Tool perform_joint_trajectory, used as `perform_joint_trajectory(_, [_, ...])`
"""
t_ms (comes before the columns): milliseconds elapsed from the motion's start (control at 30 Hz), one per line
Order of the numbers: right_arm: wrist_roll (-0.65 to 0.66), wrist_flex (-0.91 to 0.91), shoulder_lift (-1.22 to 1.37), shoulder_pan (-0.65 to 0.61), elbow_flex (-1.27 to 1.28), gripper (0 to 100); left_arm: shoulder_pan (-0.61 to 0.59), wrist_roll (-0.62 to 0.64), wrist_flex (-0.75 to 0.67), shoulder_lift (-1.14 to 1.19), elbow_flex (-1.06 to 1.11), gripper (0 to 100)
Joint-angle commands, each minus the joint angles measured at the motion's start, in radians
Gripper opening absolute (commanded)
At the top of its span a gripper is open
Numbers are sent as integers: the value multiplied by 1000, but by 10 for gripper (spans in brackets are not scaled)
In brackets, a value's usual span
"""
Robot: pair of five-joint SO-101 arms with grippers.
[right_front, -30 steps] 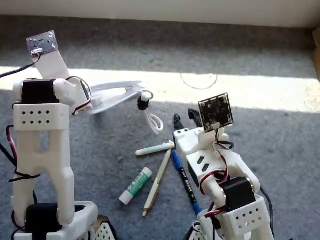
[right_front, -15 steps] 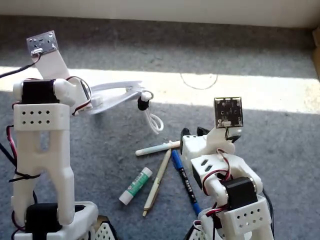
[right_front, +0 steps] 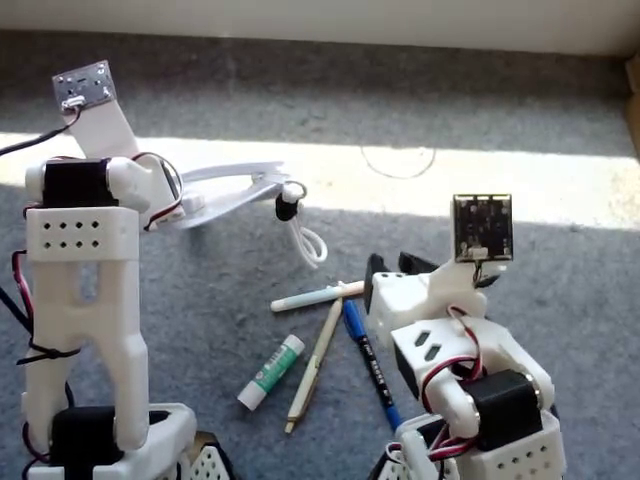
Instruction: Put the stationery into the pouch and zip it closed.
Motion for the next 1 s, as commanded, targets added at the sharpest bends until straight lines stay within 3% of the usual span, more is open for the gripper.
perform_joint_trajectory(0, [-9, 13, -4, -38, -96, 124, -13, -9, -18, 5, 1, 35])
perform_joint_trajectory(167, [-28, 53, 137, -36, -220, 120, -13, -9, -18, 5, 1, 35])
perform_joint_trajectory(533, [-58, 361, 553, -36, -780, 120, -13, -9, -18, 7, 2, 35])
perform_joint_trajectory(667, [-149, 478, 710, -36, -915, 121, -13, -9, -18, 7, 1, 35])
perform_joint_trajectory(967, [-301, 483, 880, -31, -978, 123, -13, -9, -18, 7, 2, 35])
